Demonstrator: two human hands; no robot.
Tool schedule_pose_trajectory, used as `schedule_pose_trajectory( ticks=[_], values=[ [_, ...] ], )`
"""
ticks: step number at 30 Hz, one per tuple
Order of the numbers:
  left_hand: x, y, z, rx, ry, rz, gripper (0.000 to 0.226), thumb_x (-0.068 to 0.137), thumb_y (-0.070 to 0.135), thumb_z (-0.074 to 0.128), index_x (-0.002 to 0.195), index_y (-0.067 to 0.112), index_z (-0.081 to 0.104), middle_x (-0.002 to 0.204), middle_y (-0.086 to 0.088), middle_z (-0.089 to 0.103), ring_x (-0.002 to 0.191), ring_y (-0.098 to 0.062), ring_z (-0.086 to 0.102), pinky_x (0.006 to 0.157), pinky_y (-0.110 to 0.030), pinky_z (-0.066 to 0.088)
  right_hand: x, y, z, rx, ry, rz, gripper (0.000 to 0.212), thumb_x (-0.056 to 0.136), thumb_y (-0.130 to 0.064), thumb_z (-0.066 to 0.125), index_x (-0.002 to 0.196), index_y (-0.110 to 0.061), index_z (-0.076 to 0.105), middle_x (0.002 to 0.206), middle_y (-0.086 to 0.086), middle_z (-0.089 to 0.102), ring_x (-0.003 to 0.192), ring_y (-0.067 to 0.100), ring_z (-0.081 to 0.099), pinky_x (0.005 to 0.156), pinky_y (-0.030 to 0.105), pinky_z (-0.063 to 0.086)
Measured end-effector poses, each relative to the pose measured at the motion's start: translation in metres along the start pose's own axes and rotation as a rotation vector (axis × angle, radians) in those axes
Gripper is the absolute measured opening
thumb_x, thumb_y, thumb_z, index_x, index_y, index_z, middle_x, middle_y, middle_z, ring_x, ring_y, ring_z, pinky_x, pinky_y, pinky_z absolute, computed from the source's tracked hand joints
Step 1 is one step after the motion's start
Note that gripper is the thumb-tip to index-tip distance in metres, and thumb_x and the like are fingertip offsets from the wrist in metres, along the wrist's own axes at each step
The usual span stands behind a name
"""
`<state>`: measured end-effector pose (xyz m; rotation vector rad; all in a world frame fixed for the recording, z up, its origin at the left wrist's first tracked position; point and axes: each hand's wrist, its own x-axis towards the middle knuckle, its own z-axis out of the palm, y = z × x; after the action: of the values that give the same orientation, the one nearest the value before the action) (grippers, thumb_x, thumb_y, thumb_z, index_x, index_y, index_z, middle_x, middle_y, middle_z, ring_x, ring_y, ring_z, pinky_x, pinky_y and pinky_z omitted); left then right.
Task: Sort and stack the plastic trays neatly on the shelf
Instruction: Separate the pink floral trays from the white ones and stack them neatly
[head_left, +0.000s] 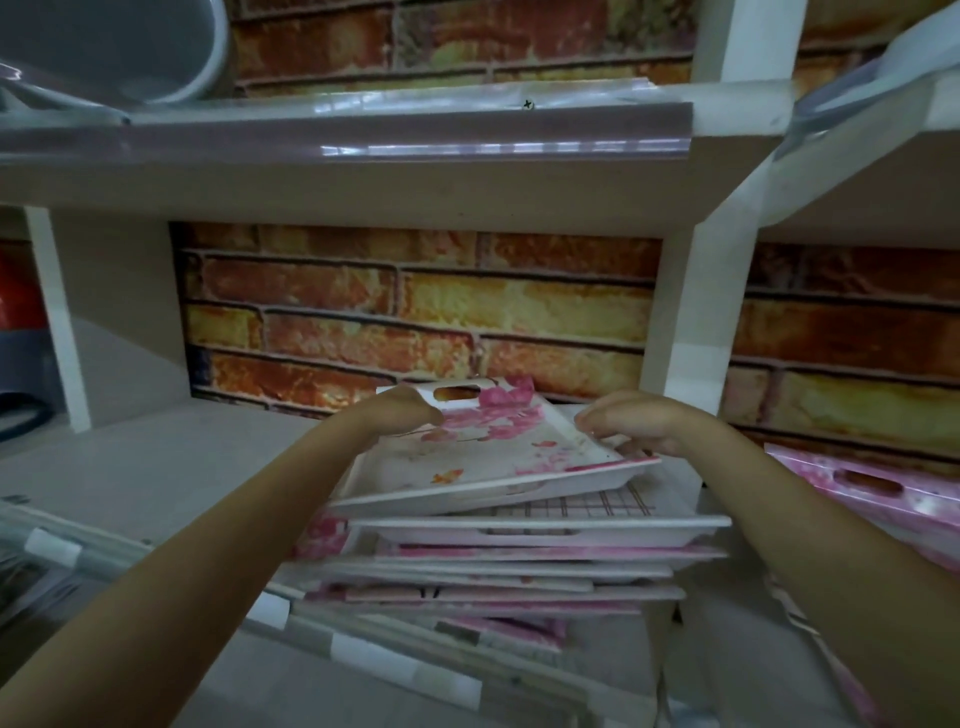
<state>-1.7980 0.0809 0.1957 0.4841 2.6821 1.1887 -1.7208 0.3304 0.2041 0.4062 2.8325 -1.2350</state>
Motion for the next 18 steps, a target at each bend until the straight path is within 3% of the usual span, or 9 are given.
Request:
schedule_pose_trajectory(
  ticks=[1, 3, 5, 7, 9, 10, 13, 16, 18],
  values=[
    [0.0, 0.003, 0.001, 0.01, -0.009, 0.013, 0.01, 0.095, 0.023, 0.051, 0.087, 0.019, 0.053, 0.08, 0.003, 0.036, 0.071, -0.013, 0.038, 0.068, -0.029, 0.031, -0.002, -0.002, 0.001, -0.023, 0.001, -0.005, 0.04, 0.095, -0.022, 0.053, 0.133, -0.009, 0.05, 0.139, 0.005, 0.048, 0.13, 0.018, 0.045, 0.102, 0.034, 0.042],
    [-0.002, 0.01, 0.003, 0.067, -0.04, 0.036, 0.013, 0.095, 0.029, 0.05, 0.089, 0.018, 0.048, 0.075, 0.004, 0.034, 0.067, -0.011, 0.037, 0.075, -0.031, 0.036, -0.006, -0.005, 0.002, -0.056, 0.006, -0.009, 0.042, 0.094, -0.023, 0.055, 0.134, -0.011, 0.05, 0.141, 0.005, 0.046, 0.132, 0.018, 0.043, 0.103, 0.035, 0.043],
    [-0.005, 0.016, 0.007, 0.112, -0.087, 0.067, 0.019, 0.096, 0.032, 0.048, 0.106, 0.017, 0.052, 0.089, -0.001, 0.044, 0.081, -0.017, 0.045, 0.081, -0.032, 0.037, -0.008, -0.005, 0.004, -0.084, 0.007, -0.007, 0.044, 0.093, -0.023, 0.056, 0.135, -0.012, 0.05, 0.143, 0.004, 0.046, 0.133, 0.019, 0.043, 0.104, 0.037, 0.043],
    [-0.007, 0.022, 0.01, 0.161, -0.128, 0.113, 0.037, 0.096, 0.033, 0.048, 0.125, 0.012, 0.054, 0.11, -0.004, 0.051, 0.09, -0.02, 0.049, 0.074, -0.029, 0.038, -0.01, -0.005, 0.006, -0.104, 0.01, -0.004, 0.045, 0.092, -0.023, 0.057, 0.135, -0.011, 0.05, 0.144, 0.004, 0.045, 0.133, 0.02, 0.042, 0.104, 0.037, 0.043],
    [-0.009, 0.026, 0.014, 0.194, -0.149, 0.137, 0.044, 0.095, 0.034, 0.05, 0.133, 0.011, 0.05, 0.142, -0.001, 0.042, 0.111, -0.021, 0.05, 0.08, -0.027, 0.038, -0.014, -0.005, 0.006, -0.115, 0.005, -0.002, 0.046, 0.092, -0.023, 0.058, 0.136, -0.01, 0.049, 0.145, 0.004, 0.044, 0.134, 0.02, 0.041, 0.102, 0.038, 0.044],
    [-0.009, 0.027, 0.015, 0.195, -0.164, 0.138, 0.047, 0.095, 0.034, 0.05, 0.136, 0.012, 0.047, 0.146, 0.0, 0.036, 0.119, -0.022, 0.048, 0.084, -0.026, 0.037, -0.016, -0.005, 0.006, -0.114, -0.002, -0.001, 0.046, 0.092, -0.022, 0.058, 0.136, -0.01, 0.049, 0.145, 0.005, 0.043, 0.135, 0.021, 0.041, 0.102, 0.038, 0.045],
    [-0.013, 0.03, 0.022, 0.219, -0.234, 0.149, 0.039, 0.094, 0.038, 0.049, 0.127, 0.016, 0.05, 0.123, -0.002, 0.045, 0.11, -0.021, 0.051, 0.088, -0.029, 0.039, -0.022, -0.003, 0.008, -0.127, -0.03, 0.005, 0.045, 0.093, -0.021, 0.057, 0.136, -0.013, 0.048, 0.145, 0.005, 0.043, 0.133, 0.023, 0.043, 0.101, 0.037, 0.047],
    [-0.019, 0.034, 0.03, 0.26, -0.269, 0.141, 0.051, 0.095, 0.041, 0.047, 0.139, 0.015, 0.044, 0.136, -0.004, 0.051, 0.123, -0.021, 0.053, 0.099, -0.033, 0.04, -0.025, -0.002, 0.012, -0.21, -0.042, -0.002, 0.041, 0.092, -0.026, 0.057, 0.132, -0.018, 0.054, 0.143, 0.002, 0.047, 0.13, 0.02, 0.045, 0.106, 0.037, 0.043],
    [-0.022, 0.035, 0.035, 0.296, -0.283, 0.145, 0.052, 0.095, 0.042, 0.047, 0.14, 0.015, 0.043, 0.14, -0.005, 0.049, 0.124, -0.021, 0.052, 0.098, -0.032, 0.04, -0.026, -0.002, 0.014, -0.27, -0.009, -0.023, 0.04, 0.091, -0.029, 0.058, 0.13, -0.019, 0.057, 0.141, 0.001, 0.049, 0.128, 0.018, 0.046, 0.104, 0.032, 0.041]
  ],
)
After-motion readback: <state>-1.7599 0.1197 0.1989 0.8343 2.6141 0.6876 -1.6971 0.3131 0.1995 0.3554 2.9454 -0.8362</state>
